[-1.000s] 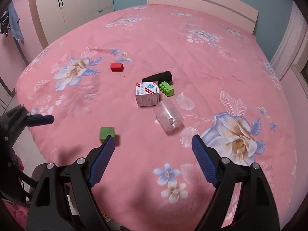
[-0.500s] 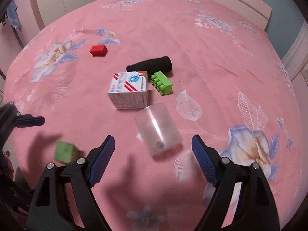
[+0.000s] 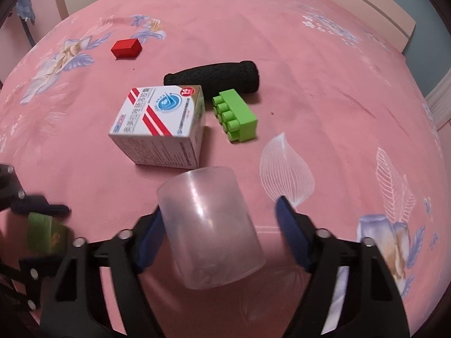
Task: Collect trash
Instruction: 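Grasp the green block with the left tool while the right tool grasps the clear cup, then lift the green block and clear cup and carry them toward the wastebasket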
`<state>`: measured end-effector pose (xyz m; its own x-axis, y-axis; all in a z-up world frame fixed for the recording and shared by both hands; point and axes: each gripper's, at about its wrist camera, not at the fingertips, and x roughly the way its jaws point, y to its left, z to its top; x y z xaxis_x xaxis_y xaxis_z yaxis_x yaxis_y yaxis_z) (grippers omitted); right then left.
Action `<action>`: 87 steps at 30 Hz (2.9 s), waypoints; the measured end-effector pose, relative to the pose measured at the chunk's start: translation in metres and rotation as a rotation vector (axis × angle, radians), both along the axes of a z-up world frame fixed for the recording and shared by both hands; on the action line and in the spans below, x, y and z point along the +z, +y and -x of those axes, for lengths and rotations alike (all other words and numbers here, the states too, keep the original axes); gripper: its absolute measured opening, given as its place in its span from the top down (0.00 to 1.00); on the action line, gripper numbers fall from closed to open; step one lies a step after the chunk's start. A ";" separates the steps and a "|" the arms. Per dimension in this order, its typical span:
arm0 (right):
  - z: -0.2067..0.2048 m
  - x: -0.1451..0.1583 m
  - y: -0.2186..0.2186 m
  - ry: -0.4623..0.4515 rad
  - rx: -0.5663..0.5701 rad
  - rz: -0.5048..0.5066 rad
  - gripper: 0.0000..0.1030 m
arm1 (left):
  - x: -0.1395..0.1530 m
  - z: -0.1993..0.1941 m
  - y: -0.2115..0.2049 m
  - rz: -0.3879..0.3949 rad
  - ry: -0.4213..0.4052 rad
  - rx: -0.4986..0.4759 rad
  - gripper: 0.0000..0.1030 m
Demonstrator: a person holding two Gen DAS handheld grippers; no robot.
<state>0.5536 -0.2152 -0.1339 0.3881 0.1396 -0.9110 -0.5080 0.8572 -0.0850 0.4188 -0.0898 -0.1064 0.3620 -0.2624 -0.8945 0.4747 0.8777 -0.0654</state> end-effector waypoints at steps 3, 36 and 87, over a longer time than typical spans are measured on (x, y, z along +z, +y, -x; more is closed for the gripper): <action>-0.001 0.001 0.000 0.008 0.007 -0.025 0.51 | -0.001 0.002 0.001 0.002 -0.005 -0.007 0.63; 0.151 0.191 0.009 -0.285 -0.028 -0.050 0.52 | 0.160 0.079 0.039 -0.060 -0.287 0.092 0.63; 0.333 0.137 0.081 -0.181 0.128 -0.038 0.52 | 0.107 0.215 0.077 -0.134 -0.190 0.093 0.63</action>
